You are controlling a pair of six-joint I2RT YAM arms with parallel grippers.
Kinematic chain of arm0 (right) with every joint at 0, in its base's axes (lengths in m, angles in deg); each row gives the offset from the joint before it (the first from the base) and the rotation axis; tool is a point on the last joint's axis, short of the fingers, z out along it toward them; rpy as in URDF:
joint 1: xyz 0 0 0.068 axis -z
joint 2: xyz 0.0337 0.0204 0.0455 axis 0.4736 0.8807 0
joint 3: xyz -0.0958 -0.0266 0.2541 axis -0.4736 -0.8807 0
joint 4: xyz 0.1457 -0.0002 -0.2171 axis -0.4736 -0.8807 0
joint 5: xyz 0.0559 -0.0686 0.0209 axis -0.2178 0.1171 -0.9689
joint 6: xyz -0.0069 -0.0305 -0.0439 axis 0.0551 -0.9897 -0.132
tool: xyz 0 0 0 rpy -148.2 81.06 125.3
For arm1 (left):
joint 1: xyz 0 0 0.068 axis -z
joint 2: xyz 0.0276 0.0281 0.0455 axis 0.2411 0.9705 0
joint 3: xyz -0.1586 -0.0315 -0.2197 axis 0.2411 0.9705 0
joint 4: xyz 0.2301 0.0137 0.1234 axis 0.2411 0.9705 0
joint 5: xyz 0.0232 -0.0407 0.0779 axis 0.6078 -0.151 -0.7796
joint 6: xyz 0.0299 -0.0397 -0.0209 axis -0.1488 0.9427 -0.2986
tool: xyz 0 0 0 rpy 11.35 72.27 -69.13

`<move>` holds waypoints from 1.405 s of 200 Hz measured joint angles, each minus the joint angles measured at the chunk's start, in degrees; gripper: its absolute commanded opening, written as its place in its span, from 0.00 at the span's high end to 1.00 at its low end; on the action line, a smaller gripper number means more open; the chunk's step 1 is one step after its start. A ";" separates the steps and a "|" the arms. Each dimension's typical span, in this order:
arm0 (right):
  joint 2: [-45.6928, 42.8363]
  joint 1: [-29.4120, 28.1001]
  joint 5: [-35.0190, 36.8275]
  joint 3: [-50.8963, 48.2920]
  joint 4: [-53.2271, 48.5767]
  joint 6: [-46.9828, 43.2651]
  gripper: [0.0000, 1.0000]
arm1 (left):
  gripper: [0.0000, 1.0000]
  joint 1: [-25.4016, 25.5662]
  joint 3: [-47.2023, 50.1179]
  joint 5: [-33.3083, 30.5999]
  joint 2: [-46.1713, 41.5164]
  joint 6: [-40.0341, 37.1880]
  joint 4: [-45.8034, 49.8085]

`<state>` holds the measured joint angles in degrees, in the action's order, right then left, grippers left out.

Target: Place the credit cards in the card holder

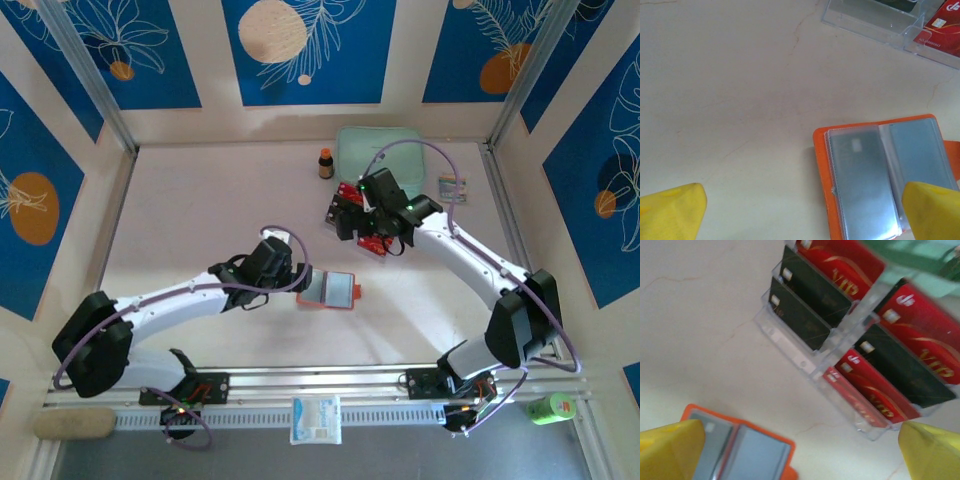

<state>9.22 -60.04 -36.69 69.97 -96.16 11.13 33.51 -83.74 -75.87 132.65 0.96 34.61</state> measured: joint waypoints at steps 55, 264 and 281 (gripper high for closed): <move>-1.86 3.21 -2.12 -0.02 -1.31 -3.23 0.01 | 0.00 -0.22 -1.38 0.87 0.81 -0.79 -0.44; 21.99 1.70 7.52 9.66 -11.02 -15.85 0.61 | 0.00 -0.26 -1.40 1.27 -1.01 -1.27 -1.49; 22.77 1.44 8.74 9.86 -11.39 -16.55 0.64 | 0.00 -0.39 -1.29 1.27 -1.01 -1.44 -1.51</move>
<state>32.00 -58.60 -27.95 79.83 -107.55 -5.42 33.11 -85.03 -74.60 131.65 -0.49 33.10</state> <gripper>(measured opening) 0.382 0.998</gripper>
